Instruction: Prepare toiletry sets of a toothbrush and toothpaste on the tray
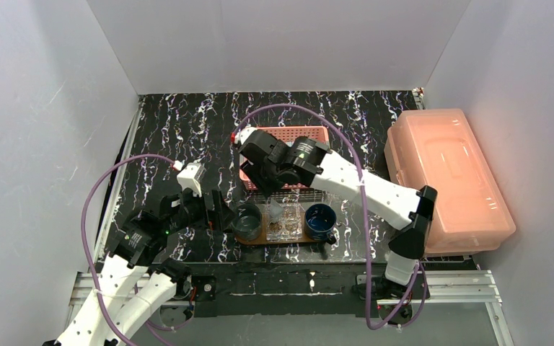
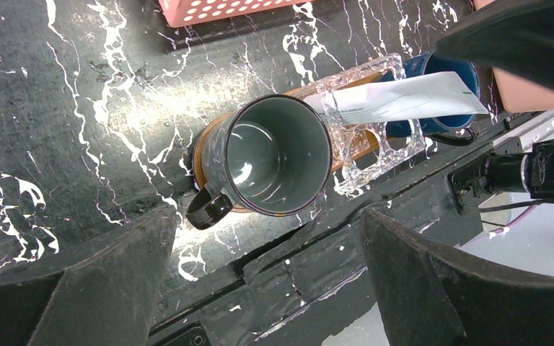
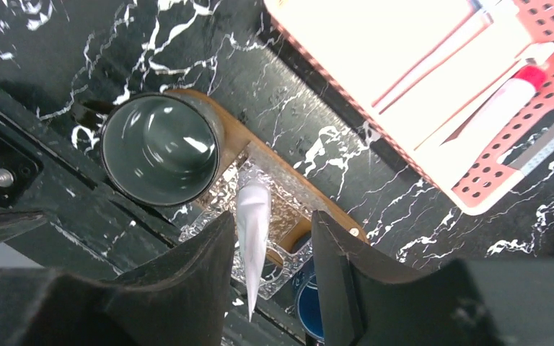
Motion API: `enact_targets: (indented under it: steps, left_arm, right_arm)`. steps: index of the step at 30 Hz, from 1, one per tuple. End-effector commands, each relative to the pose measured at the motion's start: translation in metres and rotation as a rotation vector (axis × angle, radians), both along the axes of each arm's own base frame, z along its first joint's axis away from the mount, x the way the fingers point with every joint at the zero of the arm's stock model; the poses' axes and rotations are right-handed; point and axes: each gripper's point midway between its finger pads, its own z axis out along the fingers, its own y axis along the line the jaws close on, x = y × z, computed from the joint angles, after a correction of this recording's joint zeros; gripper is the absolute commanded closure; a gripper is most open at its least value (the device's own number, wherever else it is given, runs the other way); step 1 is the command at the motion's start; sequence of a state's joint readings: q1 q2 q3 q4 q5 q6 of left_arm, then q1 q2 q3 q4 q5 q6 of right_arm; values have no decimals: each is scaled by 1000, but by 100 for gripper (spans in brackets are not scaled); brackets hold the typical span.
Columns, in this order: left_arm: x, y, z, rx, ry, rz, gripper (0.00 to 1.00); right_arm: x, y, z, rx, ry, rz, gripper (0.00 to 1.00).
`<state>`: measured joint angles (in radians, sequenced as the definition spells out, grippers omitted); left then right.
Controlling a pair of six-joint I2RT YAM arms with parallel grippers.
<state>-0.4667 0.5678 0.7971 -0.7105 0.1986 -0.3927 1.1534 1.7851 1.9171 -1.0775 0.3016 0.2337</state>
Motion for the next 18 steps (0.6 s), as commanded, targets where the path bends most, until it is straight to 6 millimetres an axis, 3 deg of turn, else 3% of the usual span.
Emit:
enact_targets:
  steps: [1, 8, 18]
  left_arm:
    - [-1, -1, -1, 5, -1, -19, 2]
    - [0, -2, -1, 6, 1, -19, 2]
    - [0, -2, -2, 6, 5, -22, 2]
  right_arm:
    - [17, -1, 59, 159, -143, -70, 48]
    - [47, -18, 65, 168, -195, -161, 44]
    - [87, -45, 33, 78, -222, -279, 40]
